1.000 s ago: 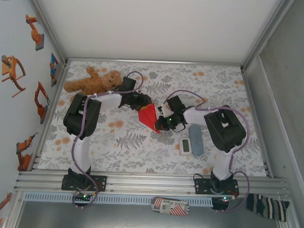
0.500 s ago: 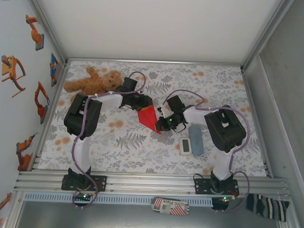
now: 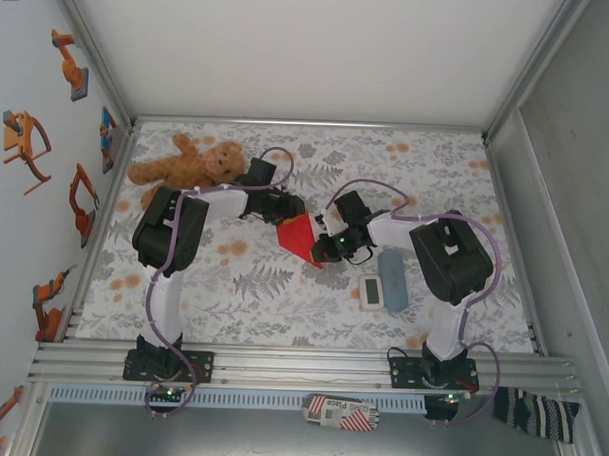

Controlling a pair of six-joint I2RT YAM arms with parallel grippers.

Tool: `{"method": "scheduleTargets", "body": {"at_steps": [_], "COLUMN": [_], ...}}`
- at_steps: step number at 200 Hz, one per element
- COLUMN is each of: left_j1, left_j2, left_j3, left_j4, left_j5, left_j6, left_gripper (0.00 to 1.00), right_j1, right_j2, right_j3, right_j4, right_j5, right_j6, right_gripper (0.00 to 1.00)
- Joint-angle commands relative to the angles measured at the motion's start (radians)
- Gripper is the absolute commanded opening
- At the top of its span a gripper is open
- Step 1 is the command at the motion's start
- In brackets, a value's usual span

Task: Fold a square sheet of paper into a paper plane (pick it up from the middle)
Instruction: Fourth fold the wing at the center of the table.

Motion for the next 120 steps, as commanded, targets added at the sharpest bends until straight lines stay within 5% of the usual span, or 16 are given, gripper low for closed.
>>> {"method": "scheduleTargets", "body": {"at_steps": [1, 76, 120], "left_j1": [0.005, 0.001, -0.005], "left_j2": [0.049, 0.048, 0.056], "left_j3": [-0.009, -0.025, -0.021], "left_j4": [-0.045, -0.074, -0.079], "left_j5": [-0.056, -0.082, -0.080], "left_j6": [0.036, 0.052, 0.050], "left_gripper": [0.39, 0.39, 0.39], "right_j1": [-0.003, -0.004, -0.001], "right_j2": [0.030, -0.108, -0.018], "right_j3": [-0.048, 0.004, 0.086], "right_j4": [-0.157, 0.101, 0.088], "right_j5": [0.071, 0.024, 0.023], "right_j6": [-0.022, 0.211, 0.221], "right_gripper": [0.05, 0.13, 0.12]}}
